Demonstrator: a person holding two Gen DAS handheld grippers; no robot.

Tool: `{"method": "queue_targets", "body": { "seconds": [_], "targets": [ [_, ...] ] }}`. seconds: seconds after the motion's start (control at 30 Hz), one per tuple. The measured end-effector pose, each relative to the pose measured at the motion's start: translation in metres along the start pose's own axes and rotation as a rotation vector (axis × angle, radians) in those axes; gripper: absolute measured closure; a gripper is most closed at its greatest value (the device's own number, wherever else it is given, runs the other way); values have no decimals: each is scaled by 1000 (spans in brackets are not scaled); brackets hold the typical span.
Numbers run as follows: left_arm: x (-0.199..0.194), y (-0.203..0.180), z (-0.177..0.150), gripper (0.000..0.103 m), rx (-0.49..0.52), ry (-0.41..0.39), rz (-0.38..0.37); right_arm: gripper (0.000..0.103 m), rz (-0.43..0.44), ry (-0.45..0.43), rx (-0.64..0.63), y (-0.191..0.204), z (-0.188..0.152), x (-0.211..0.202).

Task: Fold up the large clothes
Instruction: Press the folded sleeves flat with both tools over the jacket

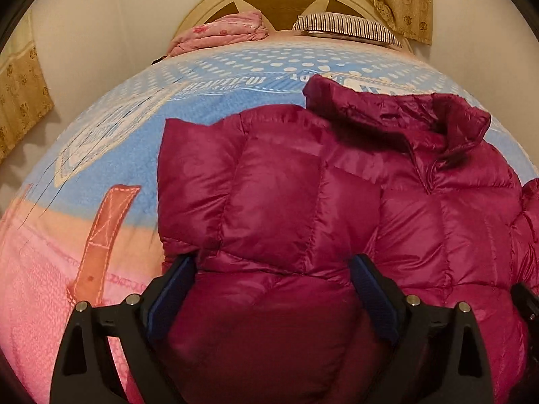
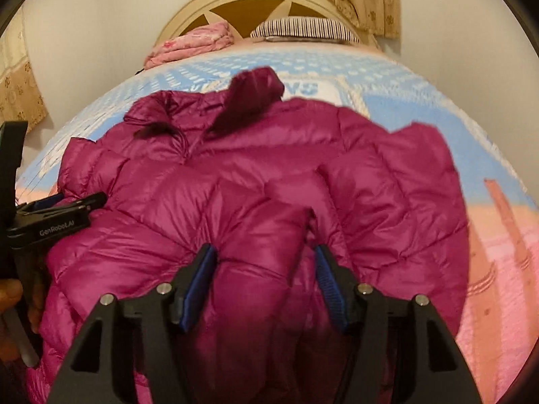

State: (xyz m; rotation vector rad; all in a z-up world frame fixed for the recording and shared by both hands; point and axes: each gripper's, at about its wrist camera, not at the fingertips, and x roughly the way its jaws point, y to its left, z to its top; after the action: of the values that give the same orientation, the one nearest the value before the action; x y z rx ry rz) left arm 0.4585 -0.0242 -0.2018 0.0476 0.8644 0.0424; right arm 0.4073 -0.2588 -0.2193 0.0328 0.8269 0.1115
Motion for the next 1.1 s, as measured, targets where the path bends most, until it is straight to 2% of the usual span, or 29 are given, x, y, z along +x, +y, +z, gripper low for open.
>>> {"method": "queue_targets", "body": {
  "seconds": [0.17, 1.1],
  "targets": [
    [4, -3, -4, 7, 14, 2, 17, 37, -8, 27, 2, 3, -1, 6],
    [16, -5, -5, 4, 21, 18, 30, 36, -70, 41, -41, 10, -1, 16]
  ]
}}
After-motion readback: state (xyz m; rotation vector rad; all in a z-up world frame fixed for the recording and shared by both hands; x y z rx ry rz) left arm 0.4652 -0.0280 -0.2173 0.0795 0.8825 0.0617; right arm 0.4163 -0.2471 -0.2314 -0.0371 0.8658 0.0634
